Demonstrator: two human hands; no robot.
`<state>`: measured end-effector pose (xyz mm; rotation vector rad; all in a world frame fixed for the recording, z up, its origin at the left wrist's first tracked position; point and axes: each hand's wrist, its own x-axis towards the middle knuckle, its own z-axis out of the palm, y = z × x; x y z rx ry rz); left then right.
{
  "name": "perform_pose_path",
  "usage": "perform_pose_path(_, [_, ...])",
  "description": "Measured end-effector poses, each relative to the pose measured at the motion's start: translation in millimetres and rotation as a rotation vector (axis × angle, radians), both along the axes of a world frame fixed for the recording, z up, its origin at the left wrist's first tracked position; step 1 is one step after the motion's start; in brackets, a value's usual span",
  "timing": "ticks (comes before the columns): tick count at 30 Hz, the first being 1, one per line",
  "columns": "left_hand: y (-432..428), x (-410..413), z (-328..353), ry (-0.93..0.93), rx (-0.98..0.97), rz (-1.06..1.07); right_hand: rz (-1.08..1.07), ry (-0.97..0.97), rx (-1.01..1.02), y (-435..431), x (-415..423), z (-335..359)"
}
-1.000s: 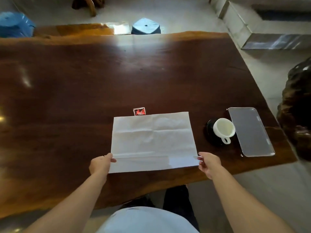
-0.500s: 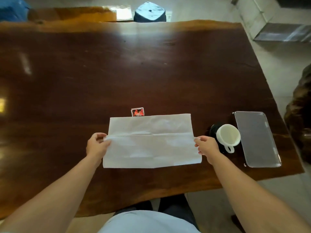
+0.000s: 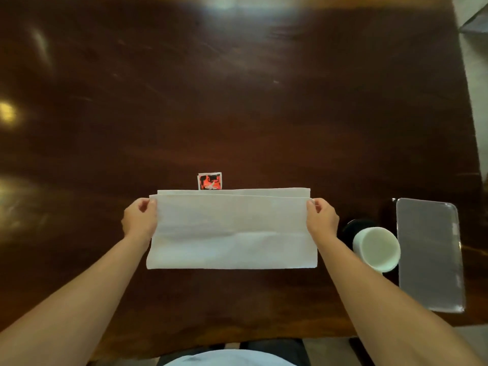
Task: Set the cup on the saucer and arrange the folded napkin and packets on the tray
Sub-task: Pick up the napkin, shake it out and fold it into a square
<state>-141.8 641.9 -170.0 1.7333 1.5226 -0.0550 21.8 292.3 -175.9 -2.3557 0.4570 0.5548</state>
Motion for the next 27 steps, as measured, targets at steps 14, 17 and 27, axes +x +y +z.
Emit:
perform_pose_path(14, [-4,5,-29,0.149,0.146,-0.145,0.15,-0.034,-0.221,12,28,-22])
perform_pose_path(17, [-4,6,-28,0.165,0.131,-0.172,0.12,-0.003,-0.265,16,32,-25])
perform_pose_path(27, [-2,0,-21,-0.013,0.131,-0.114,0.081,-0.069,-0.145,14,32,-23])
